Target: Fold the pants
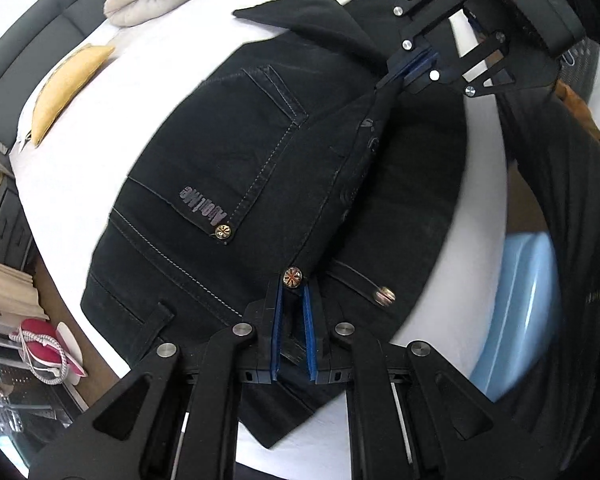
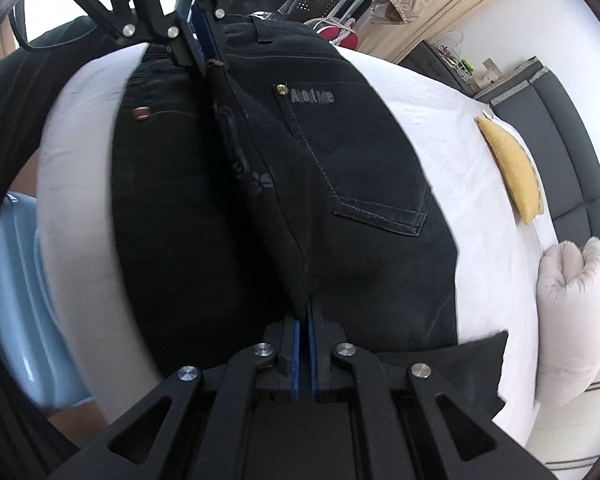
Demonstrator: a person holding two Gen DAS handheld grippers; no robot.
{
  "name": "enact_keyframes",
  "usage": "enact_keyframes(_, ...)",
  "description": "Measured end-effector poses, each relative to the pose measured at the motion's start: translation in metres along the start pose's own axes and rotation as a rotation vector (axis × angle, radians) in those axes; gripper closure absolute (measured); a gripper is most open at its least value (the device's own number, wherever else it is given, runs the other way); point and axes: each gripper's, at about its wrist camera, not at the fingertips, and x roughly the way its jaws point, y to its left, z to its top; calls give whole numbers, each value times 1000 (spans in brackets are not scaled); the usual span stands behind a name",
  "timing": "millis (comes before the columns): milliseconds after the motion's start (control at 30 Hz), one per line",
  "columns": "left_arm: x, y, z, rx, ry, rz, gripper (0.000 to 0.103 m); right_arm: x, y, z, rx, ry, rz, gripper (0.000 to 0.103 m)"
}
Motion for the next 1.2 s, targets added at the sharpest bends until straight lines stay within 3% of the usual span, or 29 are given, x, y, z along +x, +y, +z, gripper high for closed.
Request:
enact_keyframes(300, -6, -16, -8, 44, 2, -17, 95, -12, 32, -9, -49, 26, -43, 99)
enact_keyframes(600, 1, -26, -16, 26, -7, -33, 94, -8, 46, -14, -35, 37, -55, 98)
enact_keyframes(767, -3, -21, -17, -67, -25, -60, 91, -3, 70, -16, -85, 55, -110, 96)
enact_keyframes(933, -39, -5, -13, -169, -12, -118, 89, -3, 71, -19, -50, 46, -129, 96)
enact_keyframes(1067, -68, 5, 10, -272, -142, -174, 89, -2, 74, -19, -45, 43, -150, 95)
enact_keyframes(1200, -41, -9, 48, -273, -172, -168, 89, 0, 77, -18, -37, 42, -171, 95)
